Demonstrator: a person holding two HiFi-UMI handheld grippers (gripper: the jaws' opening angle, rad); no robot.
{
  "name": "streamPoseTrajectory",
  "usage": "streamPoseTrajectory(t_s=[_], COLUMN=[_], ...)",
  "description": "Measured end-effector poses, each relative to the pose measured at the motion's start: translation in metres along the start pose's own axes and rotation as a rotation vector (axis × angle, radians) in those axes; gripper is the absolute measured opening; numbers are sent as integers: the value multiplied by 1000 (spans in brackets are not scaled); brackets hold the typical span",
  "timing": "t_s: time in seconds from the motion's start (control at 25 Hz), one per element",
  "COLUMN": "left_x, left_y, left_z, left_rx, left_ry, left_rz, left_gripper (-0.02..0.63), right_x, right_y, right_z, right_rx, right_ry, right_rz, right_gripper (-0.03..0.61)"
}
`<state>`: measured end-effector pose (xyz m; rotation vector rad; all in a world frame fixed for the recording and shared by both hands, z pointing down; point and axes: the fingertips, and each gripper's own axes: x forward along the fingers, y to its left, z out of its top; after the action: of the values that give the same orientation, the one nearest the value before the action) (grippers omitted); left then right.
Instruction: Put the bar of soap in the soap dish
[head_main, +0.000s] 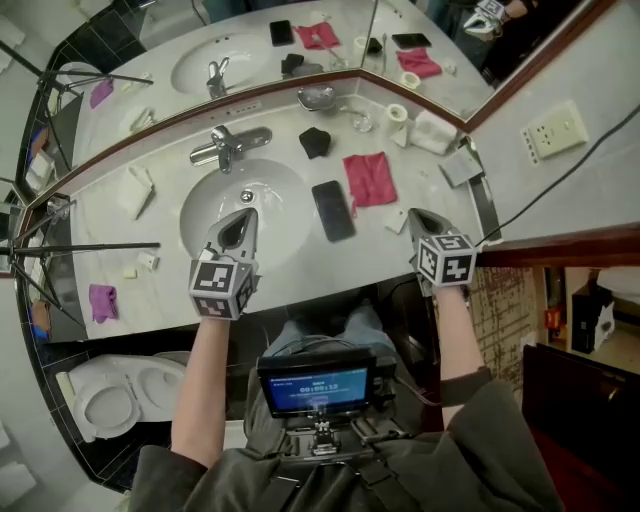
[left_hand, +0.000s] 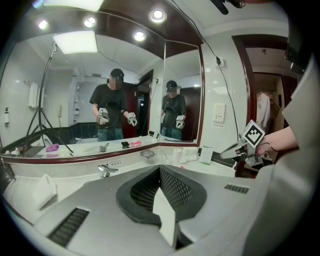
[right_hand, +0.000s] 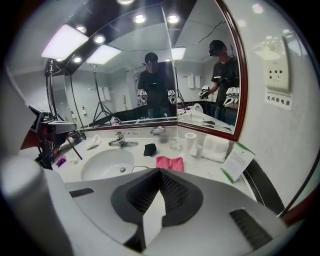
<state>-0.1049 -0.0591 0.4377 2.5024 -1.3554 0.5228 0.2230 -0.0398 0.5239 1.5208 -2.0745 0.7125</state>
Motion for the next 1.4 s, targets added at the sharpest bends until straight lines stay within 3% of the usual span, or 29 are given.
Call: streamPoseTrajectory(t_s=[0.24, 0.48, 0.56, 0.76, 0.84, 1.12, 1.4], left_x=[-9, -7, -4, 7, 15, 62, 120], left_y=[-8, -10, -16, -29, -39, -98, -179], left_z=[5, 6, 4, 0, -2, -21, -40], left_rx=[101, 102, 109, 130, 143, 246, 371], left_ry=[-13, -24, -11, 34, 56, 178, 268], left_rz=[-31, -21, -45, -90, -119, -282, -454], left_gripper=[2, 2, 81, 154, 211, 388, 403], right_x=[-4, -2, -1, -3, -4, -10, -24], right_y=[-3, -7, -8, -12, -14, -32, -58], right_z=[-2, -2, -3, -9, -13, -31, -75], right_rx=[61, 69, 74, 96, 110, 148, 234], right_ry=[-8, -8, -8, -8, -9, 5, 53], right_rz=[-7, 1, 4, 6, 3, -52, -143], right_gripper=[18, 18, 20, 20, 20, 20, 20])
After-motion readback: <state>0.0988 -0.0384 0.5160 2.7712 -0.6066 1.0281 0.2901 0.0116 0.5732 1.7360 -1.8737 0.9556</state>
